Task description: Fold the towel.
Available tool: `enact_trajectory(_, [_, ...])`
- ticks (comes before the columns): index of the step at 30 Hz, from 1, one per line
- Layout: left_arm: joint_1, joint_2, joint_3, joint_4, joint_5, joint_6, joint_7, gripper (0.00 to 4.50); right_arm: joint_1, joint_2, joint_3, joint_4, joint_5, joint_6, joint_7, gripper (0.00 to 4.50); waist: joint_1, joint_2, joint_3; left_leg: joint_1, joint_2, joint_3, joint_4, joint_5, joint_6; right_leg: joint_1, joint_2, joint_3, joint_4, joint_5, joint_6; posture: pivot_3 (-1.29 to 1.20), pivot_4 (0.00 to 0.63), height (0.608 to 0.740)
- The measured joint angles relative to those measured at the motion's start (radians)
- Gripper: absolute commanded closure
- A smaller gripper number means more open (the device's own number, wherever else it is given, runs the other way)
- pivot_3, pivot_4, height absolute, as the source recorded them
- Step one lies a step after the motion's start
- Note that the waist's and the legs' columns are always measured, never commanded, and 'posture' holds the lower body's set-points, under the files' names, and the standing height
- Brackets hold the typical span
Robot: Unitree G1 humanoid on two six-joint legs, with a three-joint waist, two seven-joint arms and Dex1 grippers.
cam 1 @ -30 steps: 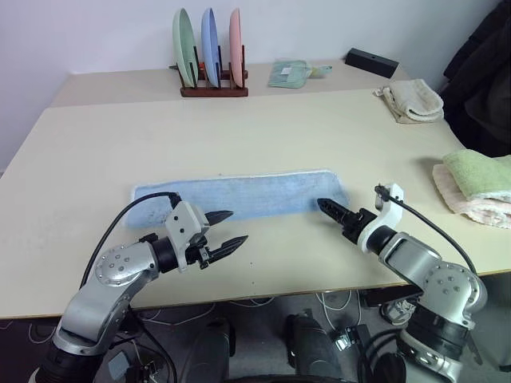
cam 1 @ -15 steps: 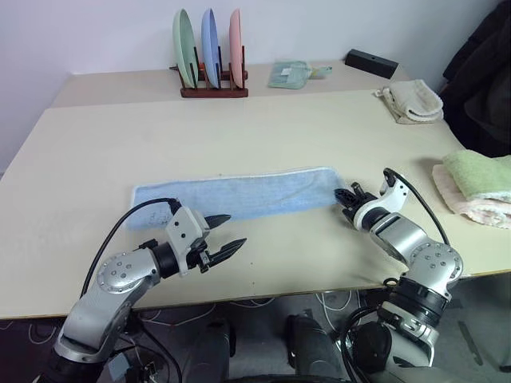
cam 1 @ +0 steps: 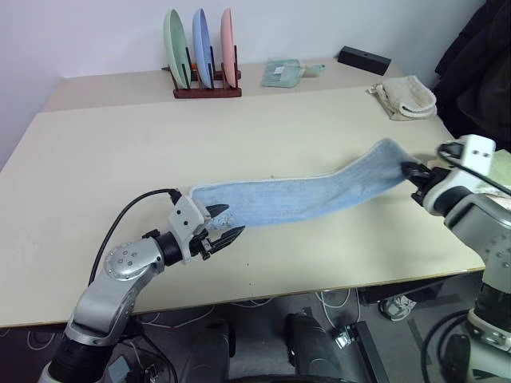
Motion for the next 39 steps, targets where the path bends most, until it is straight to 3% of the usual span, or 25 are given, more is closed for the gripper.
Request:
enact_trajectory(4, [-0.011,-0.014,-0.006,0.008,0.014,-0.015,0.001,1.55,0.026,-0.107,0.298,-0.125,-0.156,-0.132,0.183,4.47,0.004,-0.001,0.0,-0.001,0.0,0.0,0.0,0.0,0.0,0.0,-0.001,0.0,-0.001,0.0,0.001,0.0,0.15,0.74])
enact_trajectory(7, [-0.007,-0.014,-0.006,0.008,0.017,-0.018,0.003,1.55,0.033,-0.117,0.439,-0.142,-0.252,-0.197,0.254,4.47,0.017,-0.002,0.0,-0.002,-0.001,0.0,0.001,0.0,0.0,0.0,-0.001,0.0,-0.003,0.0,0.0,0.0,0.15,0.74])
enact_trajectory(15, [0.006,-0.021,-0.007,0.007,0.031,-0.018,0.012,1.55,-0.01,-0.017,0.566,-0.074,-0.413,-0.234,0.276,4.47,0.031,-0.002,0.0,-0.002,-0.001,0.0,0.002,0.0,0.0,0.0,-0.002,0.0,-0.005,0.0,-0.001,0.0,0.15,0.74])
enact_trajectory(19, [0.006,-0.022,-0.008,0.004,0.037,-0.018,0.018,1.55,-0.008,-0.004,0.582,-0.06,-0.436,-0.24,0.318,3.19,0.029,-0.002,0.0,-0.002,-0.001,0.0,0.001,0.0,0.0,0.0,-0.002,0.0,-0.005,0.0,-0.001,0.0,0.15,0.74])
enact_trajectory(24, [0.007,-0.021,-0.007,0.002,0.037,-0.017,0.018,1.55,0.019,0.003,0.55,-0.077,-0.436,-0.284,0.383,0.83,0.029,-0.002,0.0,-0.002,-0.001,0.0,0.001,0.0,0.0,0.0,-0.002,0.0,-0.005,0.0,0.0,0.0,0.15,0.74])
enact_trajectory(27, [0.014,-0.019,-0.006,0.001,0.037,-0.017,0.017,1.55,0.052,0.001,0.459,-0.131,-0.363,-0.315,0.451,0.83,0.03,-0.002,0.0,-0.002,-0.001,0.0,0.001,0.0,0.0,0.0,-0.002,0.0,-0.006,0.001,0.0,0.0,0.15,0.74])
enact_trajectory(28, [0.024,-0.018,-0.005,0.0,0.036,-0.017,0.017,1.55,0.059,0.006,0.407,-0.143,-0.315,-0.311,0.473,1.08,0.029,-0.002,0.0,-0.002,-0.001,0.0,0.001,0.0,0.0,0.001,-0.002,0.0,-0.006,0.001,0.0,0.0,0.15,0.74])
enact_trajectory(31, [0.048,-0.015,-0.004,0.0,0.04,-0.016,0.025,1.55,0.04,0.042,0.283,-0.122,-0.245,-0.286,0.463,2.33,0.028,-0.003,0.0,-0.002,-0.001,0.0,0.001,0.0,0.0,0.001,-0.001,0.0,-0.006,0.001,-0.001,0.0,0.15,0.74])
enact_trajectory(35, [0.071,-0.042,-0.004,0.002,0.059,-0.018,0.061,1.55,-0.013,0.1,0.251,0.001,-0.268,-0.288,0.408,4.37,0.027,-0.002,0.0,-0.002,-0.001,0.0,0.001,0.0,0.0,0.001,-0.001,0.0,-0.006,0.001,-0.001,0.0,0.15,0.74])
enact_trajectory(39, [0.104,-0.053,-0.004,-0.001,0.06,-0.016,0.078,1.55,-0.033,0.149,0.294,0.14,-0.334,-0.357,0.402,4.44,0.027,-0.002,0.0,-0.002,-0.001,0.0,0.001,0.0,0.0,0.001,-0.001,0.0,-0.007,0.002,0.0,0.0,0.15,0.74])
